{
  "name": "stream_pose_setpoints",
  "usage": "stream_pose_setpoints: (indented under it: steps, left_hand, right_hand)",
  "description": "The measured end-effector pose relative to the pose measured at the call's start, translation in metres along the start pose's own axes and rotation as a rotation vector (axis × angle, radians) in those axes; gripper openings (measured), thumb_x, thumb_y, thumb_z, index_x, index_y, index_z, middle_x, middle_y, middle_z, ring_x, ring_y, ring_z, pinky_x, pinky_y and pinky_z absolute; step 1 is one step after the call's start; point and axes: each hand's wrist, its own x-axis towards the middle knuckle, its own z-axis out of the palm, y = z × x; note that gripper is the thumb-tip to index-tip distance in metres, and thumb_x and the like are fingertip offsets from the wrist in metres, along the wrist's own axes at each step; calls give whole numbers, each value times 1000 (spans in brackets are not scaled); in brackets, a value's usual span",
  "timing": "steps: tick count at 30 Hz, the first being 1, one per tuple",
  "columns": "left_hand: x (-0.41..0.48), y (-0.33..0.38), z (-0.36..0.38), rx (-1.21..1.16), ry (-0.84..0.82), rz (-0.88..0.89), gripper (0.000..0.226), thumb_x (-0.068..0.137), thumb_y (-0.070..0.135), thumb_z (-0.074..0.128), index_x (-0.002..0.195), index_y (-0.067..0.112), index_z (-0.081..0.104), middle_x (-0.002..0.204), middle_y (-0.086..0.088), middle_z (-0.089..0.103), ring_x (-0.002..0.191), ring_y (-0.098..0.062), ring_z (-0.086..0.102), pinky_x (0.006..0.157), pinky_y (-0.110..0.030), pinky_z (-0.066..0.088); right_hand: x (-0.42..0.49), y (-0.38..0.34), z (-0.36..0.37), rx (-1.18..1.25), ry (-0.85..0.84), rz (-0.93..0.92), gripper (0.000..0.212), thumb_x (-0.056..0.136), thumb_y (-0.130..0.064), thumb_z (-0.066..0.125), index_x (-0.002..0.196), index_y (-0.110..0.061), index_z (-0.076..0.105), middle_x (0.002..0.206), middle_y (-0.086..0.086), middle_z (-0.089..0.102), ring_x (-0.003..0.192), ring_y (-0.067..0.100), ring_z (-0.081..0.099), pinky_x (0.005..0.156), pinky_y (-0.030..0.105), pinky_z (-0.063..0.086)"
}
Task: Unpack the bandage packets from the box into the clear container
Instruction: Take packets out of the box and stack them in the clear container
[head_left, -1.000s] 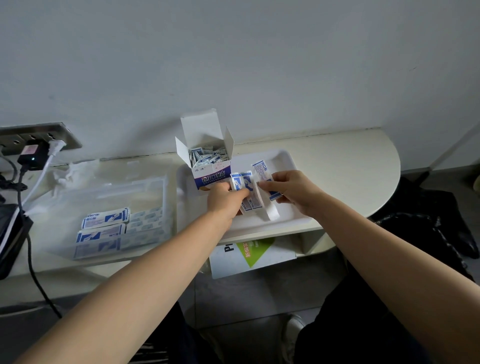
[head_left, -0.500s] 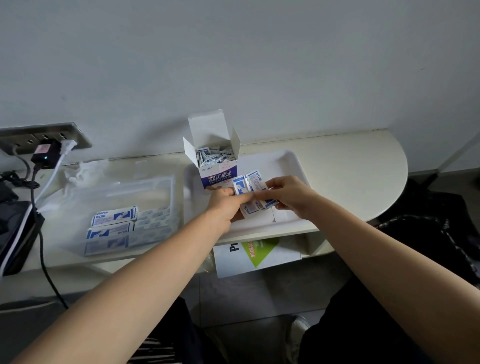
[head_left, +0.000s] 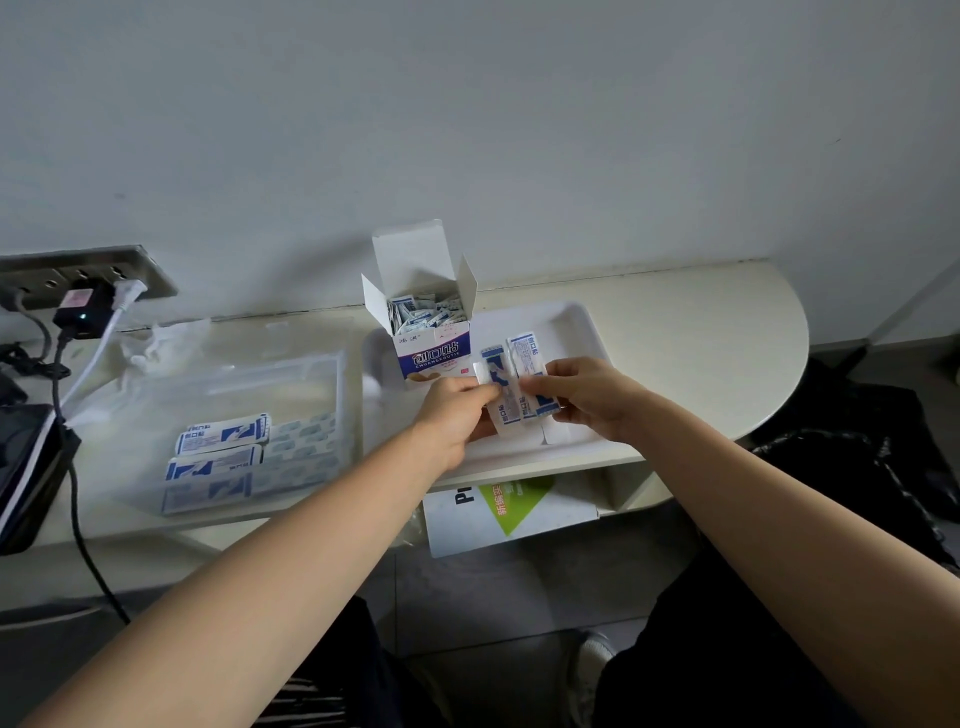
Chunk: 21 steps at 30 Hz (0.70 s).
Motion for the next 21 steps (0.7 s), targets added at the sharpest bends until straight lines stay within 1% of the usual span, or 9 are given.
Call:
stream_pose_setpoints:
  steps: [3, 5, 7, 10, 12, 14, 16, 19, 21]
  left_hand:
    - [-1, -1, 7, -11, 3, 12, 8, 87, 4, 65, 89, 10, 69, 99, -16, 70, 77, -23, 67, 77, -38, 57]
    - [-1, 0, 11, -62, -19, -24, 12, 85, 5, 67, 97, 7, 69, 95, -13, 71, 76, -22, 68, 68, -35, 59]
    - [-2, 0, 14, -89, -31, -43, 18, 86, 5, 67, 103, 6, 68, 90, -10, 71, 73, -21, 69, 59, -30, 58]
    - [-7, 5, 17, -80, -37, -57, 9, 92, 6, 58, 93, 10, 67, 81, -9, 70, 67, -19, 68, 57, -31, 57]
    - [-8, 8, 18, -83, -42, -63, 22, 95, 2, 46, 87, 10, 65, 76, -11, 67, 65, -21, 64, 61, -33, 56]
    - [-7, 10, 18, -99, -25, -89, 29, 94, 1, 36, 86, 9, 63, 72, -9, 59, 64, -21, 57, 62, -32, 51]
    - [-5, 10, 19, -178, 2, -155, 27, 92, 2, 32, 85, 9, 57, 63, -5, 48, 57, -17, 45, 52, -27, 41]
    - [-3, 12, 20, -306, -59, -254, 22, 91, 25, 34, 81, 12, 48, 54, 1, 35, 46, -13, 28, 43, -19, 24]
    - [-3, 14, 20, -320, -108, -265, 26, 89, 32, 36, 79, 12, 50, 54, 1, 34, 45, -12, 28, 42, -18, 24]
  right_hand:
    - [0, 3, 1, 7, 38, 1, 27, 80, -26, 75, 98, -9, 63, 92, 9, 70, 80, 16, 64, 74, 27, 47]
    - [0, 5, -2, 32, 64, -10, 27, 80, -24, 76, 100, -11, 63, 91, 7, 70, 80, 16, 65, 73, 27, 47]
    - [-1, 8, -5, 31, 49, -23, 21, 82, -22, 73, 97, -9, 66, 90, 7, 70, 81, 16, 64, 75, 27, 46]
    - [-2, 10, -13, 40, 116, -56, 28, 83, -21, 73, 100, 0, 66, 95, 14, 71, 82, 19, 65, 77, 29, 47]
    - [-4, 9, -17, 76, 142, -77, 24, 85, -20, 70, 103, -5, 67, 95, 12, 71, 82, 19, 64, 75, 28, 46]
    - [-6, 8, -21, 108, 117, -81, 19, 87, -19, 67, 104, -9, 67, 92, 9, 70, 83, 19, 63, 76, 27, 46]
    - [-9, 8, -23, 98, 63, -78, 19, 88, -20, 67, 105, -10, 67, 95, 9, 70, 86, 20, 63, 84, 31, 47]
    - [-13, 8, -20, 76, 8, -82, 16, 88, -20, 66, 102, -12, 68, 101, 12, 69, 91, 22, 63, 96, 40, 46]
    - [-15, 6, -18, 95, 0, -89, 17, 88, -20, 66, 103, -11, 68, 99, 11, 70, 90, 21, 63, 95, 39, 46]
